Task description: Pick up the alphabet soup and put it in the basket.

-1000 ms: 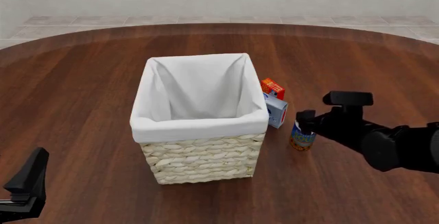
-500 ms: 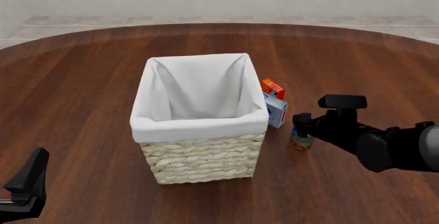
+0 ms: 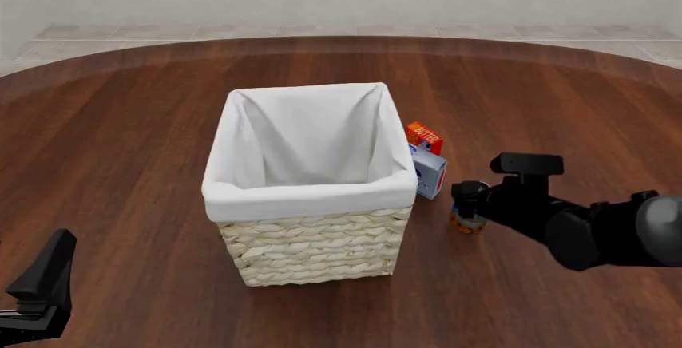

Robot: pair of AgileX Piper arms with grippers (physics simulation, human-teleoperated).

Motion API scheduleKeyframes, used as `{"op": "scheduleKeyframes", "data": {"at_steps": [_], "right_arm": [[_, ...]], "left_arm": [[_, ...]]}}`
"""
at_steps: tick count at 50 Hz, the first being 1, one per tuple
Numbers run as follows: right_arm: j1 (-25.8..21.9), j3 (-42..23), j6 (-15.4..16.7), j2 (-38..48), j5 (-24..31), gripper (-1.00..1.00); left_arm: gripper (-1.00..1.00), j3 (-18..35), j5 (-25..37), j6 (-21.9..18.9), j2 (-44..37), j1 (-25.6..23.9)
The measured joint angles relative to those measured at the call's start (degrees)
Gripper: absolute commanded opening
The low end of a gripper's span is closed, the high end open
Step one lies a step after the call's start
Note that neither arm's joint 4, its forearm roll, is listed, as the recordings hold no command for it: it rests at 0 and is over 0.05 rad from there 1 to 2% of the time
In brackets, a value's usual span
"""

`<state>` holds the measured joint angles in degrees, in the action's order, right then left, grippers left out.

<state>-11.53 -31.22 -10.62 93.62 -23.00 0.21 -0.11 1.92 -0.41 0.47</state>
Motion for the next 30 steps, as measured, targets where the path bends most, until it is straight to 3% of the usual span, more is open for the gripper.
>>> {"op": "scheduleKeyframes", "data": {"at_steps": [30], "right_arm": [[-0.28, 1.28, -1.57, 2.93, -3.37, 1.0]], "left_arm": [[1.0, 0.0, -0.01, -0.01, 0.03, 0.01]]}}
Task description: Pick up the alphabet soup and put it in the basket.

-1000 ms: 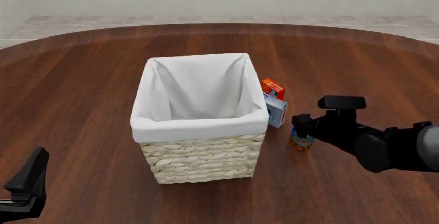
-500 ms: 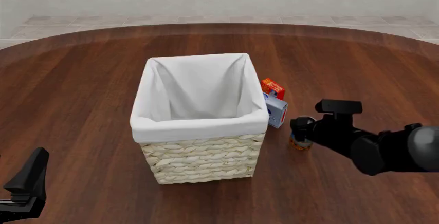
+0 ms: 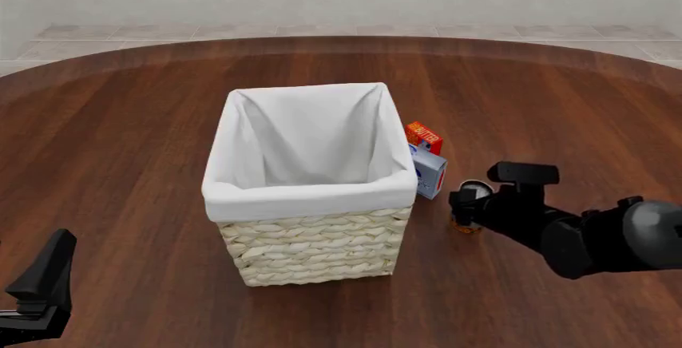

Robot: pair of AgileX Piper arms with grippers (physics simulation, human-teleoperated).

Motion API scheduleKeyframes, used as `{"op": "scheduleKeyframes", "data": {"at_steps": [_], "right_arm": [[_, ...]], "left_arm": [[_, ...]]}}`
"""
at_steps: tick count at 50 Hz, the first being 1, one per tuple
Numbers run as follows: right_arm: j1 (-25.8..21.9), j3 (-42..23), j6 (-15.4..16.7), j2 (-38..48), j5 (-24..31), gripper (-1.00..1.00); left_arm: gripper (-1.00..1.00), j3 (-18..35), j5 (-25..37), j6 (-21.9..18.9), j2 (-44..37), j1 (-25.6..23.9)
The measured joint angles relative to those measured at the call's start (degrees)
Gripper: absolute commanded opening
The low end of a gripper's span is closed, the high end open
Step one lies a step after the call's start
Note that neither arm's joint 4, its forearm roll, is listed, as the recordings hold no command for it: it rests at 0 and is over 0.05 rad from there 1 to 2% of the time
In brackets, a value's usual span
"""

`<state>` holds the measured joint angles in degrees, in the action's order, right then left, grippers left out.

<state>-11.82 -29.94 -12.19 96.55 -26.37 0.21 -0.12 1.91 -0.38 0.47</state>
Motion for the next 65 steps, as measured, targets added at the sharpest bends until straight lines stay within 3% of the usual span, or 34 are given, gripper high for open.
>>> {"op": "scheduleKeyframes", "data": {"at_steps": [22, 23, 46, 65], "right_arm": [[0.02, -0.02, -0.58, 2.32, -1.98, 1.0], [0.03, -0.03, -0.58, 2.37, -2.03, -1.0], [1.47, 0.12, 3.15, -1.45, 1.2, -1.0], [2.48, 0.03, 6.4, -12.0, 9.79, -1.0]], "left_arm": [[1.0, 0.0, 0.0, 0.1, 0.0, 0.07], [1.0, 0.0, 0.0, 0.11, 0.0, 0.07], [1.0, 0.0, 0.0, 0.06, 0.0, 0.03], [1.0, 0.0, 0.01, 0.06, -0.04, 0.01]]}}
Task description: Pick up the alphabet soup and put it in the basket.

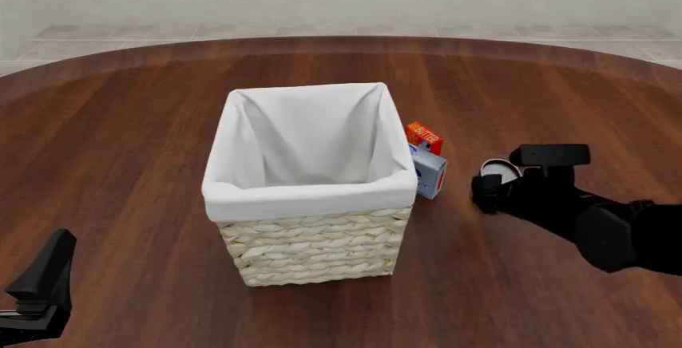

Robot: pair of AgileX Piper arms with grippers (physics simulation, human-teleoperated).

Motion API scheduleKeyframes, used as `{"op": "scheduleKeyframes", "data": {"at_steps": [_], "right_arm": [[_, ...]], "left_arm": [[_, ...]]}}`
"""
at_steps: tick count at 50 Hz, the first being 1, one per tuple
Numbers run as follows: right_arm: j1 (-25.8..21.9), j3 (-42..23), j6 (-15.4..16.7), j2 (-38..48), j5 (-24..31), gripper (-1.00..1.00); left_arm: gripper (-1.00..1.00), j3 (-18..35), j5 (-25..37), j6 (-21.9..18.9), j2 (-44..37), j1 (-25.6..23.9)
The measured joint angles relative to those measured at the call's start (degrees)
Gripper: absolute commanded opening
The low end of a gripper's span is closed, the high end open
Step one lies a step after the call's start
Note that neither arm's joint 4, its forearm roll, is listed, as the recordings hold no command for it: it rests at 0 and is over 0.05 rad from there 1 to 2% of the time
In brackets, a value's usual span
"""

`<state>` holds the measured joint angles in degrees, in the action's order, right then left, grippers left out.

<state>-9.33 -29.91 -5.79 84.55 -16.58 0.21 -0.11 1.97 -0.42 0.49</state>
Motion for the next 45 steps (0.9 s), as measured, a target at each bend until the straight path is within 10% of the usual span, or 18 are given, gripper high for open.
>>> {"op": "scheduleKeyframes", "data": {"at_steps": [45], "right_arm": [[1.4, -14.28, 9.95, -16.06, 24.79, -1.0]], "left_arm": [[1.0, -0.01, -0.14, 0.26, 0.19, 0.29]]}}
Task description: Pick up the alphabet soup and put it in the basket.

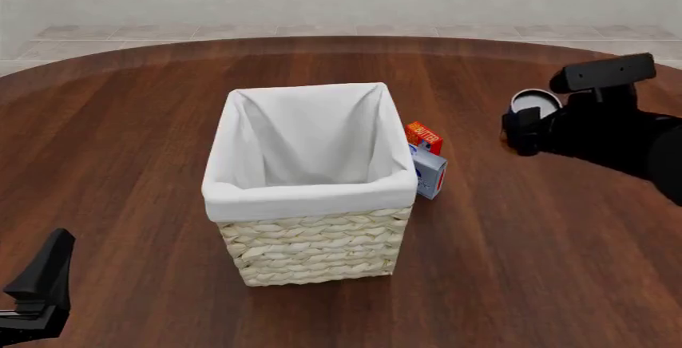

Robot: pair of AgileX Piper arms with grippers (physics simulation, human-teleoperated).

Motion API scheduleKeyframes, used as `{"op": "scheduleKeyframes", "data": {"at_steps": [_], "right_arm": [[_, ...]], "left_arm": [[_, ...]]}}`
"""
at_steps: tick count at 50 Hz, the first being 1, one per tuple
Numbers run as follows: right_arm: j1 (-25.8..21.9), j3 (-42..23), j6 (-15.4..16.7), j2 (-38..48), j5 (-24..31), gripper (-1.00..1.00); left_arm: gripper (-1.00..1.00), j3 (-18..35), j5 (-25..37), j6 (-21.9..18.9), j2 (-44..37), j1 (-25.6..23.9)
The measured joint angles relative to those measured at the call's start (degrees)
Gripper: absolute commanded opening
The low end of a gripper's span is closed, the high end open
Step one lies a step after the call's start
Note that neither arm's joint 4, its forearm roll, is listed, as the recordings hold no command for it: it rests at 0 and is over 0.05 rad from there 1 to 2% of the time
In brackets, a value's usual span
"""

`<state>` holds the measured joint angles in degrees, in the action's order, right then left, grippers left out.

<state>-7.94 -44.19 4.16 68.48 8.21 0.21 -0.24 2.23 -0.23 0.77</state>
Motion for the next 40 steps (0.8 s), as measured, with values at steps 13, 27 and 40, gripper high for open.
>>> {"op": "scheduleKeyframes", "data": {"at_steps": [13, 27, 40], "right_arm": [[-0.31, -5.81, 2.36, -1.13, 4.93, -1.0], [-1.08, -12.17, 4.24, 0.01, 8.76, -1.0], [-2.34, -17.58, 6.12, 1.49, 11.25, -1.0]], "left_arm": [[1.0, 0.0, 0.0, 0.0, 0.01, 0.01], [1.0, 0.0, -0.04, 0.11, 0.03, 0.1], [1.0, -0.01, -0.09, 0.21, 0.06, 0.16]]}}
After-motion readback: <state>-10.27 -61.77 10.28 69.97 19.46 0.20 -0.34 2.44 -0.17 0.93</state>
